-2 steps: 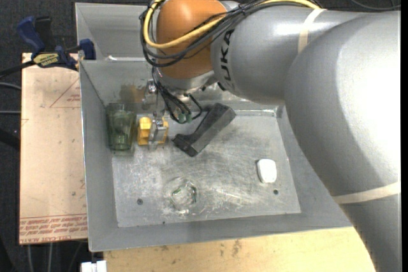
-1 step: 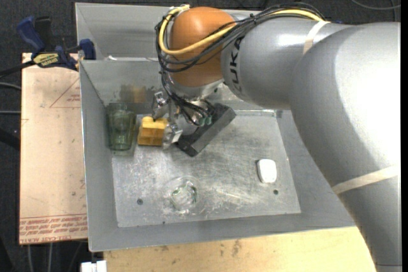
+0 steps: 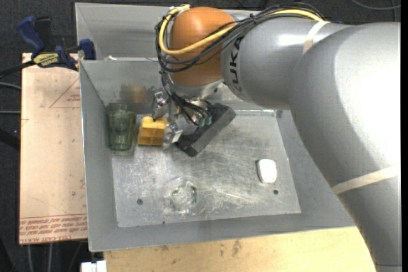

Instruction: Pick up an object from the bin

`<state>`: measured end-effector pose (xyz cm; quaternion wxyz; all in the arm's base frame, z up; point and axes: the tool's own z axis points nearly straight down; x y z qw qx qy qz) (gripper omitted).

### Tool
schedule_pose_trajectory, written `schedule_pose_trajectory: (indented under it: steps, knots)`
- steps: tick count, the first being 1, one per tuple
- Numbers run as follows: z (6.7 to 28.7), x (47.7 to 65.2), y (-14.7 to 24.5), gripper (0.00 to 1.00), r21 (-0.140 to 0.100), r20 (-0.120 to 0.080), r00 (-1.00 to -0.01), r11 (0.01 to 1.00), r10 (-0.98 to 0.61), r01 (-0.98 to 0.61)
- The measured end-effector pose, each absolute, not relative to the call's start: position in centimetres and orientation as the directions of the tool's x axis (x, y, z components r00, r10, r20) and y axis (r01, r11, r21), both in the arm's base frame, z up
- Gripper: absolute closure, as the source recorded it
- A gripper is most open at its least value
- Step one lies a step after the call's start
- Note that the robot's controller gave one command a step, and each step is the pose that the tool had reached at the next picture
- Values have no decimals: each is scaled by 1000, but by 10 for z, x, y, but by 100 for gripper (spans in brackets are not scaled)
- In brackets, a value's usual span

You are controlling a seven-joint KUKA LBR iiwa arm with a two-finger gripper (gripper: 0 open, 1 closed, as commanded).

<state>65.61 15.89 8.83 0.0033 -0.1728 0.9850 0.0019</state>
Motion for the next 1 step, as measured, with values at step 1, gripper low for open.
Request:
schedule_pose_trajectory:
  steps: [1]
  knots:
    - [232, 656, 155, 100, 0, -5, -910, 911, -413, -413]
